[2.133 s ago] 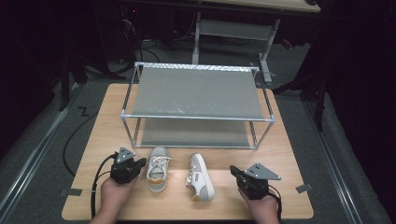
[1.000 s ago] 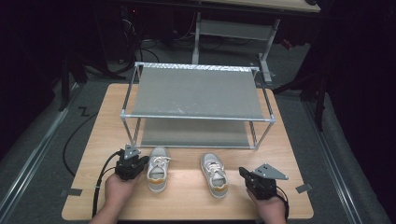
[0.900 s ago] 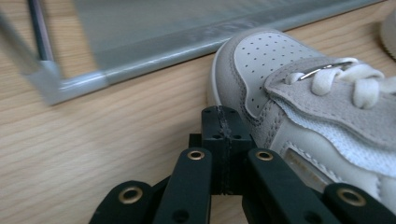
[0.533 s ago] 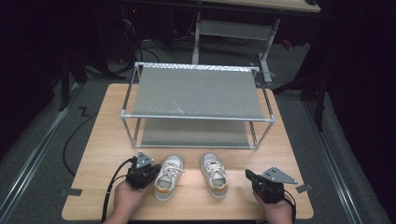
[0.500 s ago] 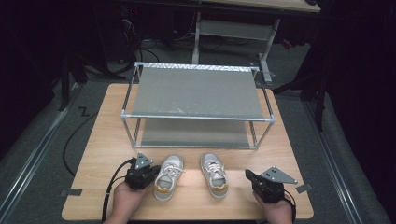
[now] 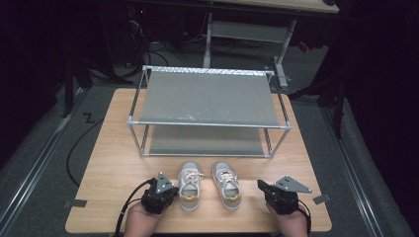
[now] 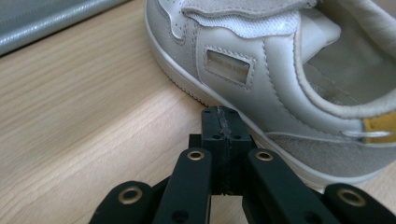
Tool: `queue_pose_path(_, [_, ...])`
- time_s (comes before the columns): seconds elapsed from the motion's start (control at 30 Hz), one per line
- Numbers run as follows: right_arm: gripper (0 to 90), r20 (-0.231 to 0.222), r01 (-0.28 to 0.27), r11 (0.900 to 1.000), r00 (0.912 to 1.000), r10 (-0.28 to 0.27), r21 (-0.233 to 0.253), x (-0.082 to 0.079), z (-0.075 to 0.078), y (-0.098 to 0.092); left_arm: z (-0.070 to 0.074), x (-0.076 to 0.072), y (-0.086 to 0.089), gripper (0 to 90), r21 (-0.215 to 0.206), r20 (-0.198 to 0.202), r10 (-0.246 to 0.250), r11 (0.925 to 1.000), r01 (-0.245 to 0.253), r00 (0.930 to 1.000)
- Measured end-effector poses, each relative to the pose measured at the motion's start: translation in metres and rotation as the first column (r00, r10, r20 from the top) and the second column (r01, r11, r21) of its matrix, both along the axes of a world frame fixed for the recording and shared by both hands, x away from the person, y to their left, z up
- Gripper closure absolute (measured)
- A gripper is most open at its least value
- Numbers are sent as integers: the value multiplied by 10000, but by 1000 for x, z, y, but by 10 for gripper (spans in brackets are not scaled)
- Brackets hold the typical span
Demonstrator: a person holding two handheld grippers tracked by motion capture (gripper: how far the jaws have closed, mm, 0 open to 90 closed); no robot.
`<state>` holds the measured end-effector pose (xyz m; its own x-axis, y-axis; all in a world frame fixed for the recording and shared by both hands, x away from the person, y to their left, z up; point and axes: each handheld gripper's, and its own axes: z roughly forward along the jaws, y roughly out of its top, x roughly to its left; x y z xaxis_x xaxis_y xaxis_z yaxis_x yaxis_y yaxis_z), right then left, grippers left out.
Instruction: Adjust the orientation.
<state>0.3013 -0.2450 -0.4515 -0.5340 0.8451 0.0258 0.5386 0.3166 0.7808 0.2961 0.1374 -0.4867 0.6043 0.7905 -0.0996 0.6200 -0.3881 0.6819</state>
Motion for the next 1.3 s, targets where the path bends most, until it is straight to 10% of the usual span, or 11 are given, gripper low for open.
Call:
queue_pose_path(0.27, [900, -283, -171, 9998, 9995, 167, -124, 1, -5, 5, -6, 19, 5, 893, 23, 83, 690, 9976, -691, 9976])
queue_pose_path(0.33, [900, -606, -440, 9989, 9972, 429, -168, -1, -9, 11, -8, 25, 1, 900, -615, -128, 976, 9933, -982, 9951])
queue_pose_path(0.73, [900, -756, -1310, 9893, 9891, 1261, -647, -7, -16, 46, -6, 8, -7, 900, -650, -176, -58, 9979, 47, 9998])
queue_pose_path(1.3, [900, -924, -1825, 9813, 9800, 1764, -618, -1, -24, 67, -8, 11, -26, 900, -718, 48, -168, 9973, 172, 9998])
